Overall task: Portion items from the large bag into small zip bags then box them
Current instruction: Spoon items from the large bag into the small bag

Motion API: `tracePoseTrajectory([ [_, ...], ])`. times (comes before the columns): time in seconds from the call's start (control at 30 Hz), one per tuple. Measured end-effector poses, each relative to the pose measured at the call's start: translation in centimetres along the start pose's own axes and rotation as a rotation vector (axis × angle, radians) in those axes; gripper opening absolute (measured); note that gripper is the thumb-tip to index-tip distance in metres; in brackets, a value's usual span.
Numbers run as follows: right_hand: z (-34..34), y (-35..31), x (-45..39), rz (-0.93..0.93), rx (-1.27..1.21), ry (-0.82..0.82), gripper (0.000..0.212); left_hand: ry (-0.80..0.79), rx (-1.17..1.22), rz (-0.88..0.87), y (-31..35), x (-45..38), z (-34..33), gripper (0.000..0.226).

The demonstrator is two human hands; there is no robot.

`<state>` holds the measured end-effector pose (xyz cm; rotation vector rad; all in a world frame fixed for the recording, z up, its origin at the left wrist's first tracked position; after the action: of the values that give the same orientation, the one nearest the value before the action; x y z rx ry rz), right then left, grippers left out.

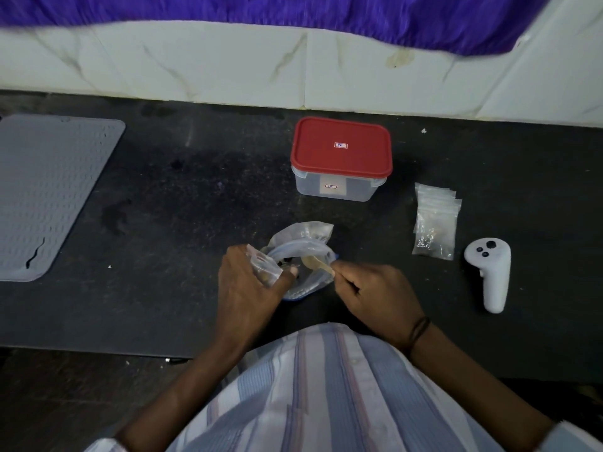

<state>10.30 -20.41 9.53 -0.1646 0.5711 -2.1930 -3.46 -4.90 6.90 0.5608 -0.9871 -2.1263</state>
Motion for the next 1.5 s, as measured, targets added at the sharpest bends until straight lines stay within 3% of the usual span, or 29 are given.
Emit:
tracePoseTrajectory([
  [0.17,-2.2,0.9,-0.6,0.016,-0.018,0.038,0.03,-0.027,0.033,0.161,-0.6,-0.7,-0.5,0.066],
  [0.4,-3.3,0.8,-1.1,-0.013,-0.163,-0.006,0.037,-0.011,0.288,0.375,-0.6,-2.1,0.0,0.042],
  [0.5,-3.6,1.1,-1.0,-0.077,-0.283,-0.056,0.037,0.003,0.372,0.382,-0.5,-2.5,-0.1,0.037],
  [0.63,-4.0,1.3,-0.7,-0.219,-0.464,-0.151,0.018,-0.017,0.422,0.396,-0.4,-2.3,-0.5,0.03],
  [0.8,-4.8,1.5,-0.5,-0.413,-0.656,-0.228,0.02,-0.004,0.499,0.442,-0.7,-2.1,-0.6,0.019],
  [1.07,-5.1,1.5,-0.2,-0.595,-1.041,-0.236,0.018,-0.002,0.386,0.352,-1.1,-2.1,-0.7,0.034],
  [1.37,-3.2,2.6,0.7,-0.61,-1.067,-0.15,0.019,-0.04,0.387,0.282,-1.6,-1.8,0.2,0.049],
  [1.5,-1.6,2.6,1.2,-0.603,-1.042,-0.134,0.019,0.021,0.35,0.133,-0.6,-1.8,1.8,0.053],
])
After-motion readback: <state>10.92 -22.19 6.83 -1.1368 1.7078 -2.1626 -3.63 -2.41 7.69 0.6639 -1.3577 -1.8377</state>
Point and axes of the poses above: each hand's wrist, its own x-axis away from the middle knuckle, its own z-axis out of the back of the hand, y = z × x, the point moved 3 cm from there along -x, towards the middle knuckle, and after that the axes turned 11 degrees about -z, right-handed, at the moved point
